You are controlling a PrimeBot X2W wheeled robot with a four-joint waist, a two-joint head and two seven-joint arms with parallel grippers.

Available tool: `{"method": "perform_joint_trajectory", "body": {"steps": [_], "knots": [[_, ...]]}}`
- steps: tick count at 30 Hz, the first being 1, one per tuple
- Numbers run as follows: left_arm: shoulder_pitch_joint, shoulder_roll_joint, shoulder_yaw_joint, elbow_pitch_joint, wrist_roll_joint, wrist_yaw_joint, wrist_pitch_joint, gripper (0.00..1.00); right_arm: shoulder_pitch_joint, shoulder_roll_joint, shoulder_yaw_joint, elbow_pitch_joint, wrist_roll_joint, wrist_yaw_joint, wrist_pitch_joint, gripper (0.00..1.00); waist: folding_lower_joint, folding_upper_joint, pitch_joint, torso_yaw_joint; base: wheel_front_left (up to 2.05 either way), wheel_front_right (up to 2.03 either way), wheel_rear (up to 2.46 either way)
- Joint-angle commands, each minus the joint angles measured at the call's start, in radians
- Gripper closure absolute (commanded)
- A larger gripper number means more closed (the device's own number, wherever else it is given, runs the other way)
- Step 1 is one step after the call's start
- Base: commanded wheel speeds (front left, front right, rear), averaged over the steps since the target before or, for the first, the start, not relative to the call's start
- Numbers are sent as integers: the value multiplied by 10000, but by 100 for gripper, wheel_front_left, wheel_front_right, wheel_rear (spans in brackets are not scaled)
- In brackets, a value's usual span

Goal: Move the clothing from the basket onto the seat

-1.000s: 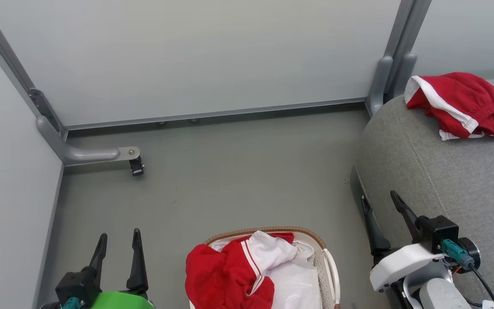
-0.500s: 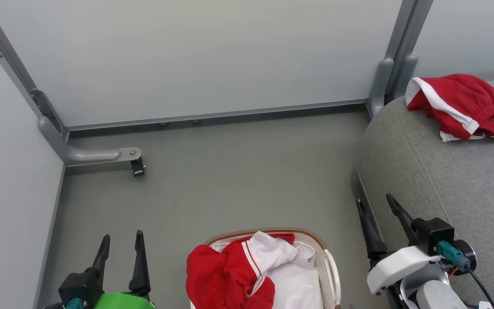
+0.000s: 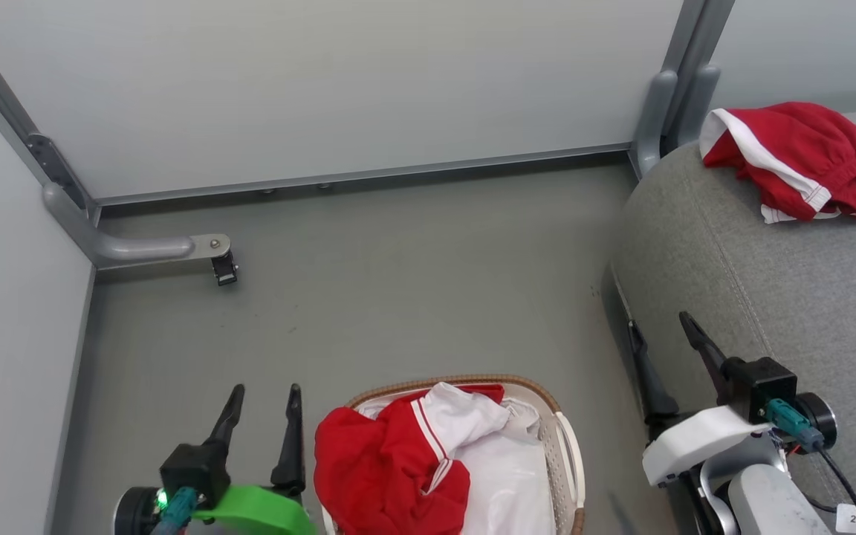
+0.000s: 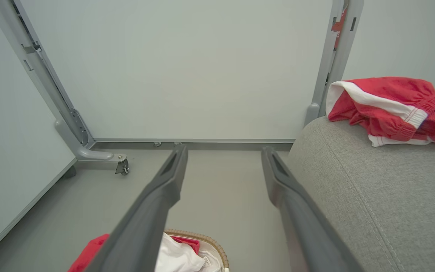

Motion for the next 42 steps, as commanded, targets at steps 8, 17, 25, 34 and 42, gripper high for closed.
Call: {"method": "perform_joint_trajectory", "body": {"steps": [8, 17, 25, 34, 42], "knots": [[-2352, 10, -1610, 2117, 665, -285, -2, 0, -982, -37, -313, -398, -596, -14, -20, 0, 1, 120, 1906, -119, 0, 0, 0], [-4882, 21, -3834, 4946, 657, -370, 457, 0, -2060, -34, -554, -792, -1020, -14, -20, 0, 1, 120, 4241, -264, 0, 0, 0], [-6295, 24, -5364, 6530, 71, -23, 925, 0, -2950, -32, -431, -1106, -910, -14, -20, 0, 1, 120, 5805, -621, 0, 0, 0], [-7412, 33, -6518, 7586, -433, 368, 1568, 0, -3649, -32, -261, -1319, -638, -14, -20, 0, 1, 120, 7201, -984, 0, 0, 0], [-7830, 27, -7087, 8378, -692, 729, 2227, 0, -3869, -31, -38, -1434, -341, -14, -20, 0, 1, 120, 7805, -1170, 0, 0, 0]]}}
